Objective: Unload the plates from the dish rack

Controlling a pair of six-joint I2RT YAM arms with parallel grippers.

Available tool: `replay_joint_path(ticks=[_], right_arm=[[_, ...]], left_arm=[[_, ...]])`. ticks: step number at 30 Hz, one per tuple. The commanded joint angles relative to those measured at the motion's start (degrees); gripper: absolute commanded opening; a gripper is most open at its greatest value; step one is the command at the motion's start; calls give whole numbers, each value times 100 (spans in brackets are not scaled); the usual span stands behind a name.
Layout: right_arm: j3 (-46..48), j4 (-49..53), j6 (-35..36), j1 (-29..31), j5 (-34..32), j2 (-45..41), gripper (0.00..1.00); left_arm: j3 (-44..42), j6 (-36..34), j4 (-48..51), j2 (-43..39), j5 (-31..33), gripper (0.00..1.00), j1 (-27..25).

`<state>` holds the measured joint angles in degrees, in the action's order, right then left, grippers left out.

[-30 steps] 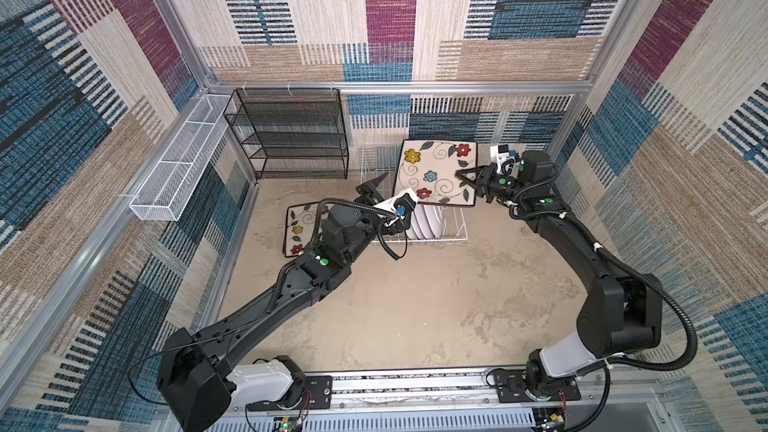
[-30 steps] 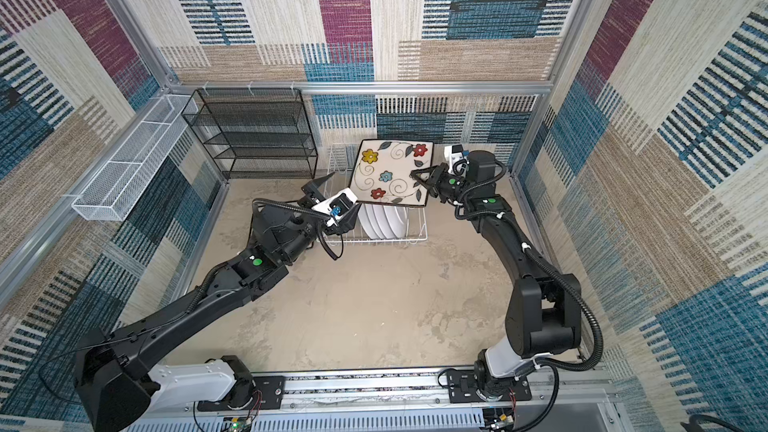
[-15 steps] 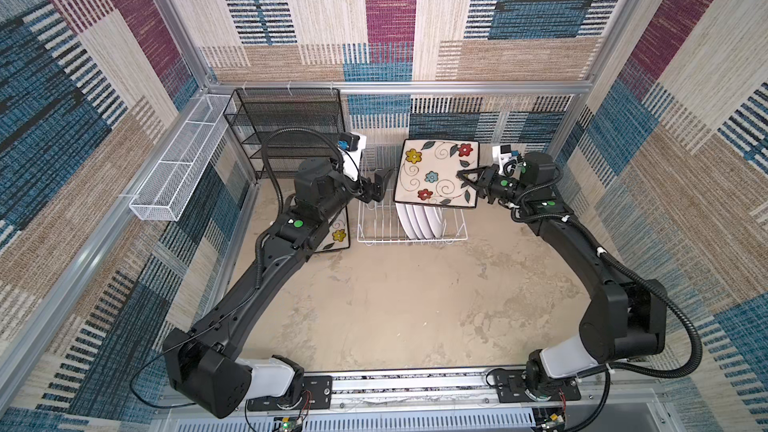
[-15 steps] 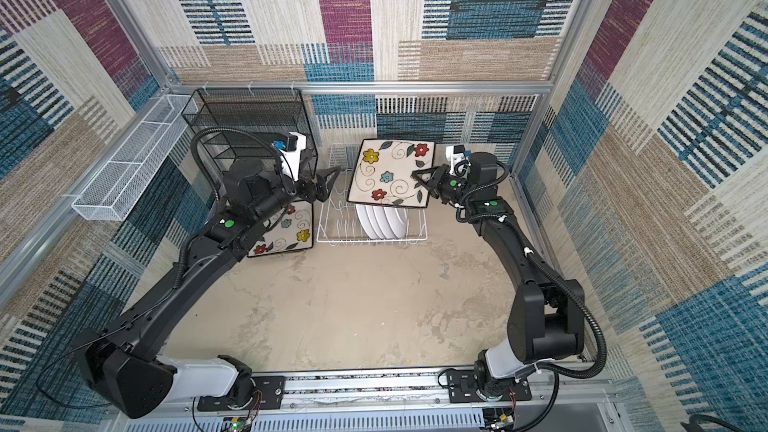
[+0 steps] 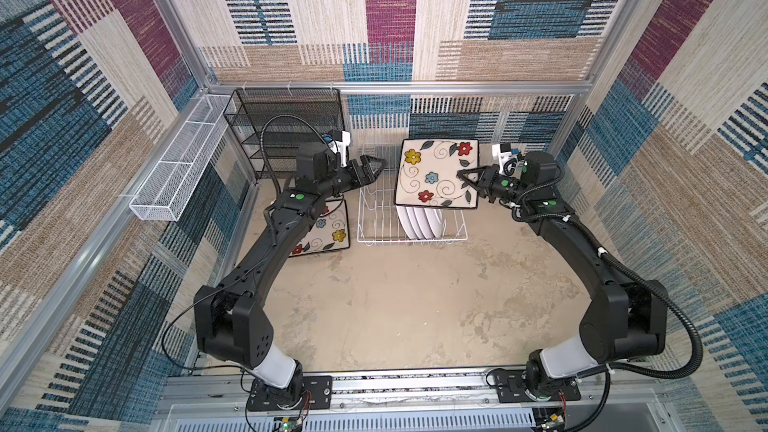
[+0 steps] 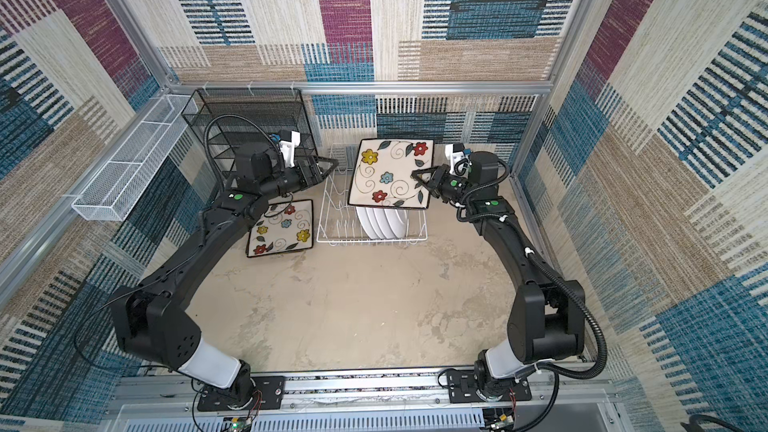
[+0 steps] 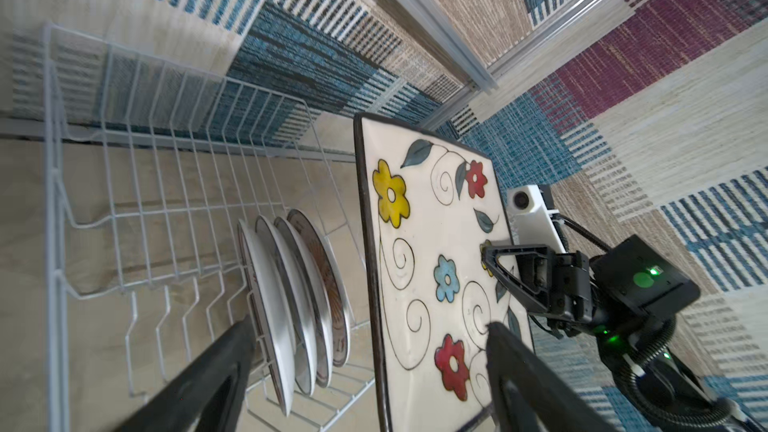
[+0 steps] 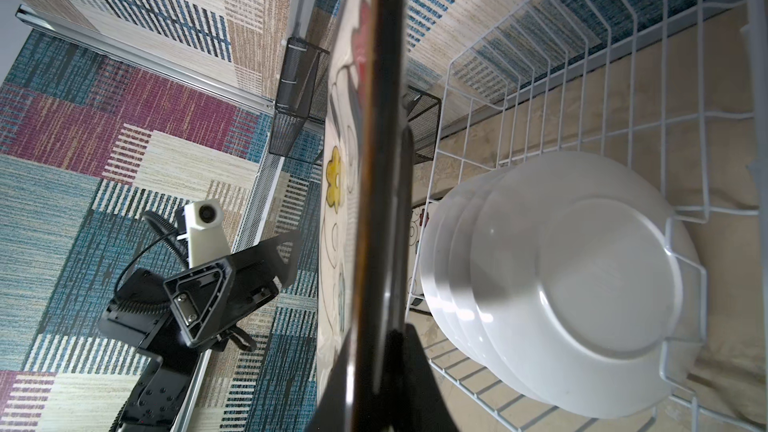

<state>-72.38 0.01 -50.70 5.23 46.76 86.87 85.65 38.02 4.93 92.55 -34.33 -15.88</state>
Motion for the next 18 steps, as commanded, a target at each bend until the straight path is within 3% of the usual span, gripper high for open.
replay_joint_path(ticks=[1, 18], right_arm=[[-118, -932, 49, 13, 403, 22, 0], [-173, -1057, -61, 14, 757, 282, 0]], left_arm=[[226, 669, -76, 400, -1141, 87, 6], [972, 1000, -334, 1534, -2203, 80, -352]])
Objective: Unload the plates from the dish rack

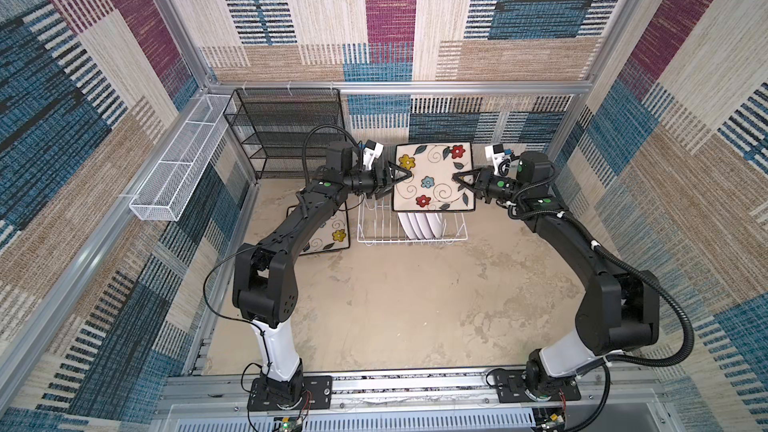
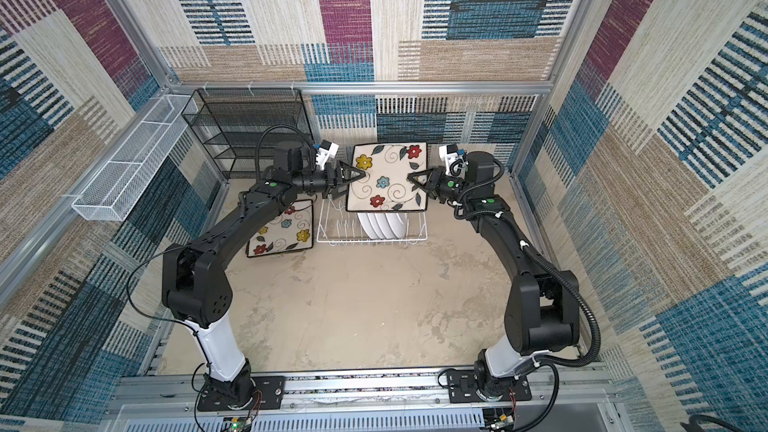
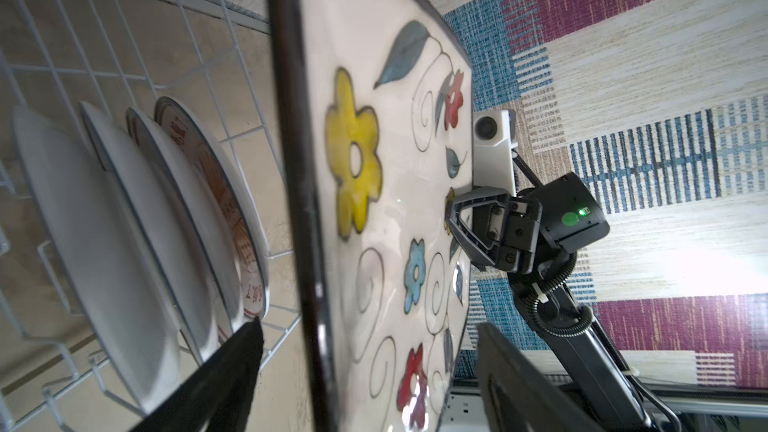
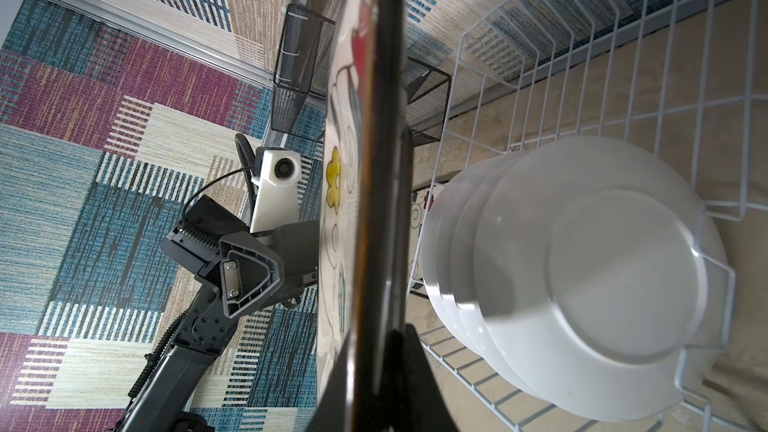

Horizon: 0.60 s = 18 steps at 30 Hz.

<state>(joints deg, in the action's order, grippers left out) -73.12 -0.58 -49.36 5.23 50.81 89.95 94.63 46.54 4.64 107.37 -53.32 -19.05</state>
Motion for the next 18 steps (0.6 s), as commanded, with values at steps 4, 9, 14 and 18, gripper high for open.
replay_joint_path(ticks=[4, 9, 14, 18], right_arm=[[-19, -1149, -278, 10, 426, -7, 0], [26, -1304, -426, 13, 699, 40, 0], [8, -1155, -325, 13, 739, 66, 0], [43, -1181, -313, 25, 738, 81, 0]], left_arm=[[60, 223, -466, 93, -446, 73, -90], [-55, 659, -1041, 218, -779, 61, -158], [-337, 1382, -2131, 291, -968, 45, -169], [-305, 1360, -2099, 329, -1014, 35, -169]])
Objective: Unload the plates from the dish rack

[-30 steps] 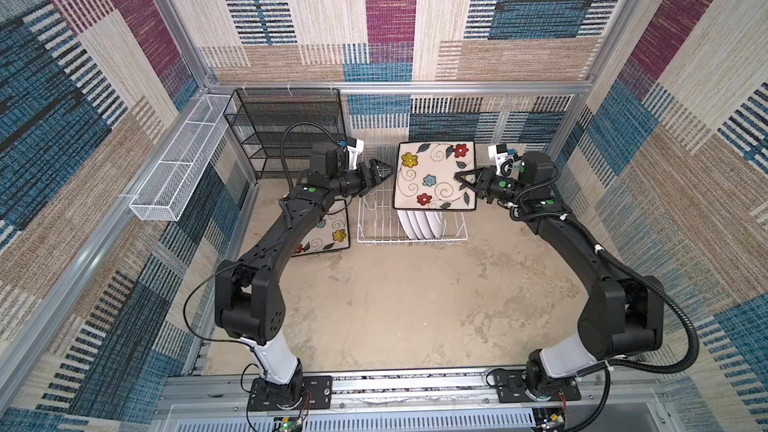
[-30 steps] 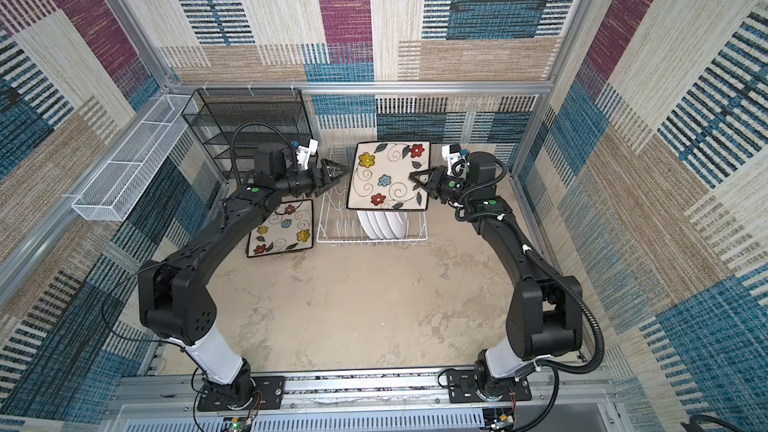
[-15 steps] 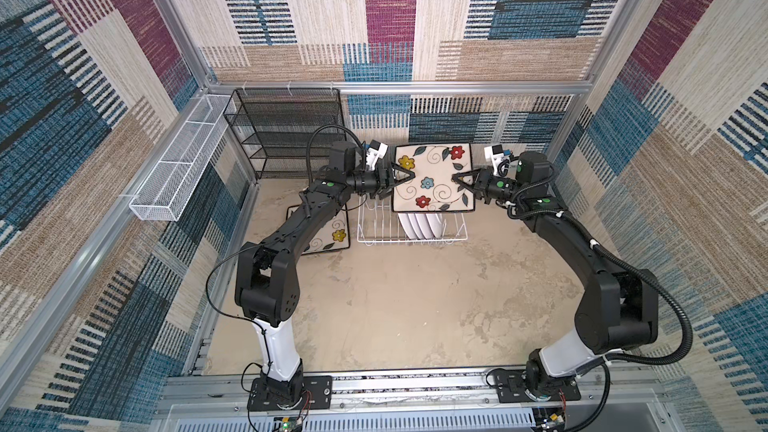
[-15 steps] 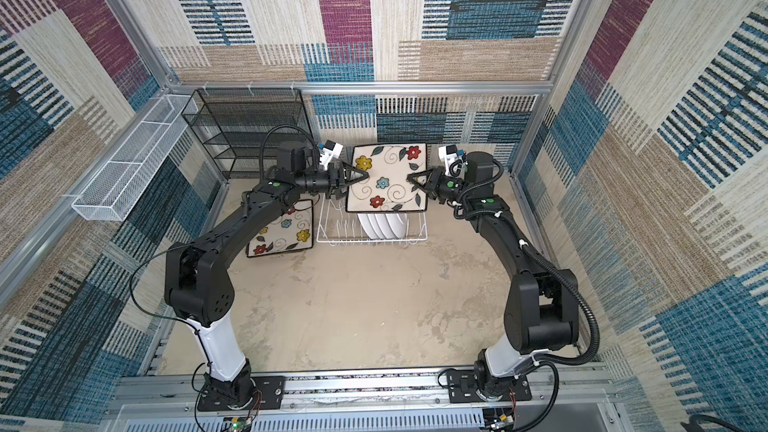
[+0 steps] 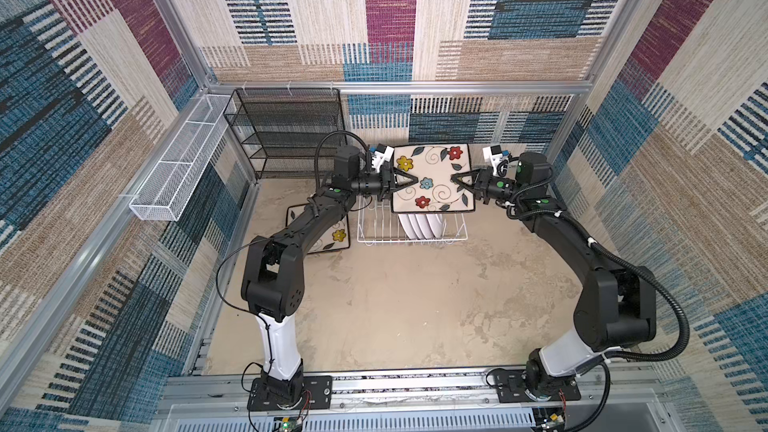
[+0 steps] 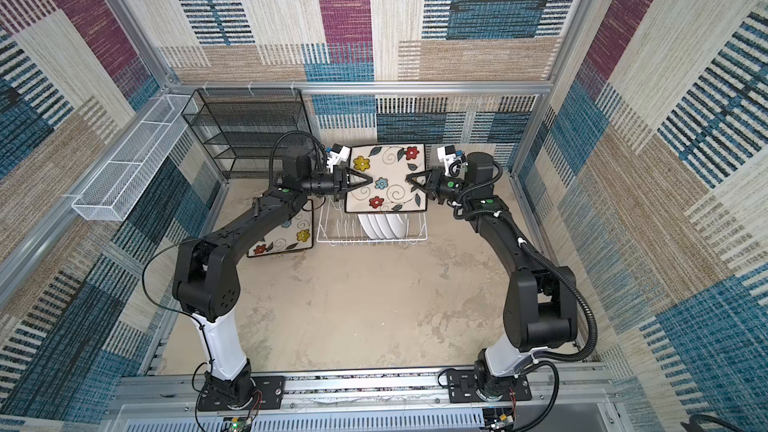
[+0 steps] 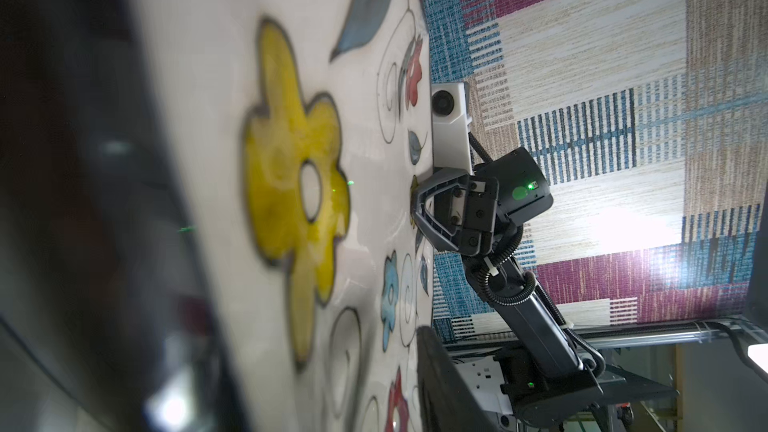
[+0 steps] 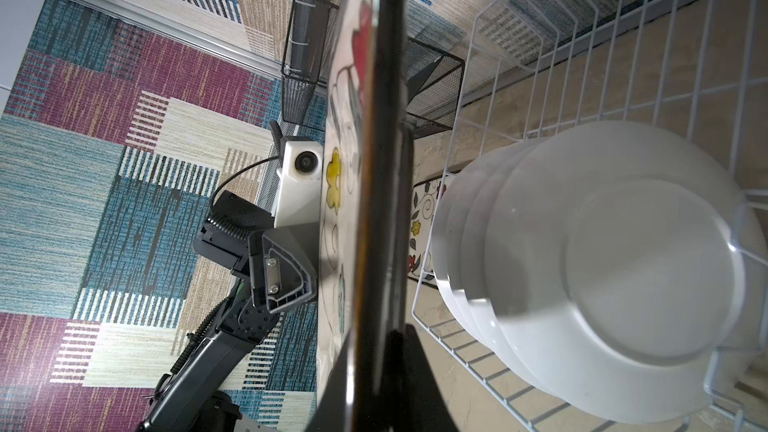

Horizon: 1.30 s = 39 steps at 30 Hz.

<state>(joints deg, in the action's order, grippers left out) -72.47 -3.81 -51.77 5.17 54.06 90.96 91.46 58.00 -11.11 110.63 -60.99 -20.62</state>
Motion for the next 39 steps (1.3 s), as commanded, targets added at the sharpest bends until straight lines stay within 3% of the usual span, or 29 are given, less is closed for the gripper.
replay_joint_path(ticks=[1, 9, 14, 17, 21, 25, 28, 35, 39], right_arm=[[-28, -850, -70, 23, 435, 4, 0], [1, -834, -39, 33, 446, 70, 0], [43, -841, 30, 29, 354, 32, 0], [47, -777, 97, 32, 236, 11, 6], [91, -656, 243, 34, -117, -127, 23], [103, -550, 358, 26, -319, -263, 63], [163, -396, 584, 20, -668, -456, 82], [318, -299, 1270, 28, -1386, -1033, 100], [406, -230, 1862, 28, -1723, -1350, 99]], left_arm=[[18, 172, -470, 0, -257, 32, -12], [104, -153, 13, -39, -248, 0, -14], [178, -264, 211, -89, -177, 0, -12], [266, -596, 636, -177, -19, 0, 5], [402, -934, 1113, -302, 109, 0, 23], [397, -1127, 1328, -454, 225, 0, 41], [411, -1344, 1470, -589, 298, 0, 50], [890, -2079, 2649, -758, 595, 0, 107], [1225, -2644, 3488, -878, 927, 0, 134]])
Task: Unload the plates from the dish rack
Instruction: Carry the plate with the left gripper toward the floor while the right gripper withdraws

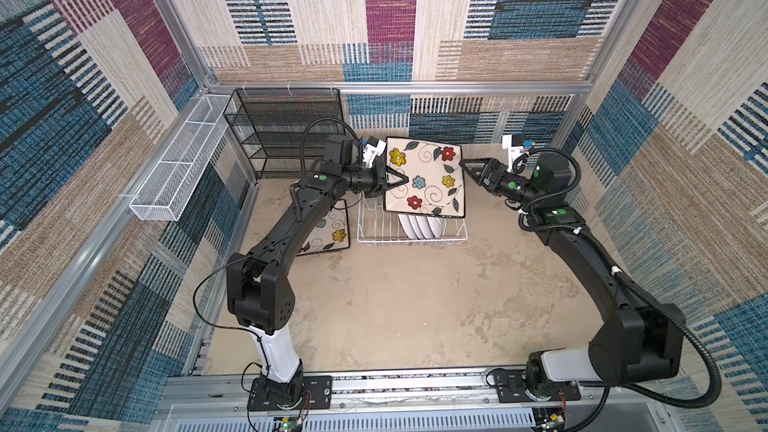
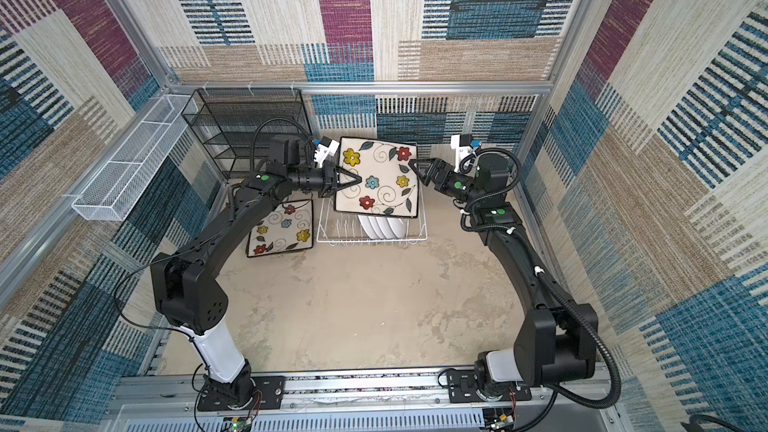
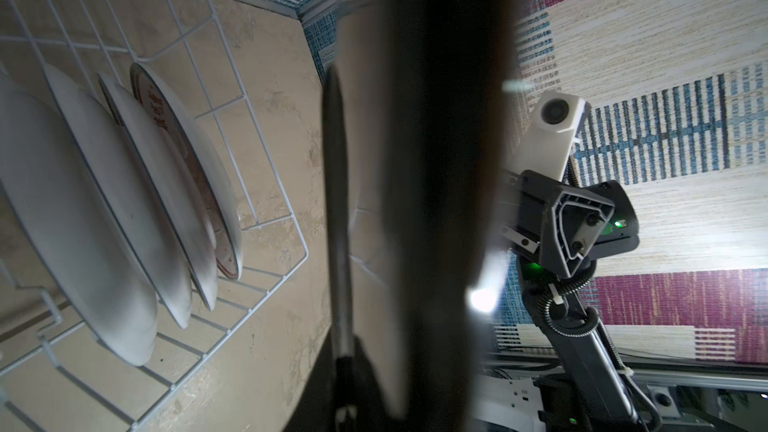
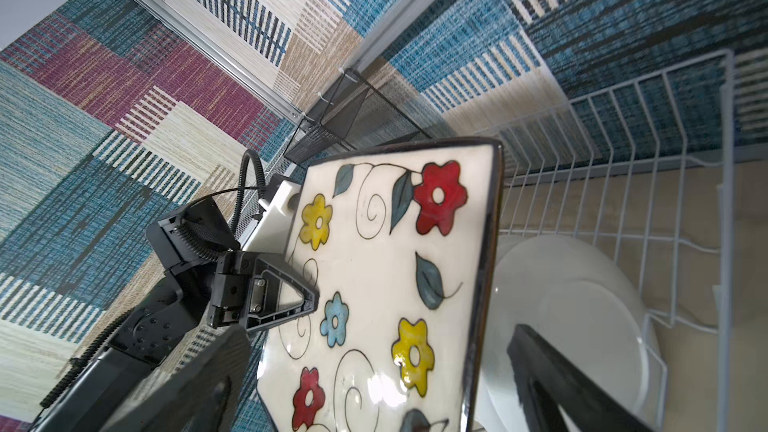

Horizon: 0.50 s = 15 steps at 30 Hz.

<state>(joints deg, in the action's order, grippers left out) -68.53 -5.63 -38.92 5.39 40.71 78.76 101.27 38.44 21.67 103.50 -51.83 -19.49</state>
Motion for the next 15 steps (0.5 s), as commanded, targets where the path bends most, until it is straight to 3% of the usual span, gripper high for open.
replay_joint_path(ticks=[1, 7, 15], right_arm=[[-23, 31, 725, 8, -385, -167, 99], [59, 52, 1463, 6, -303, -441, 99], [-33, 449, 2682, 185, -131, -658, 99]], left_arm=[[394, -889, 517, -189, 136, 0, 38], [1169, -1963, 2100, -423, 1184, 0, 76], [1483, -2357, 2973, -794, 2286, 0, 358]])
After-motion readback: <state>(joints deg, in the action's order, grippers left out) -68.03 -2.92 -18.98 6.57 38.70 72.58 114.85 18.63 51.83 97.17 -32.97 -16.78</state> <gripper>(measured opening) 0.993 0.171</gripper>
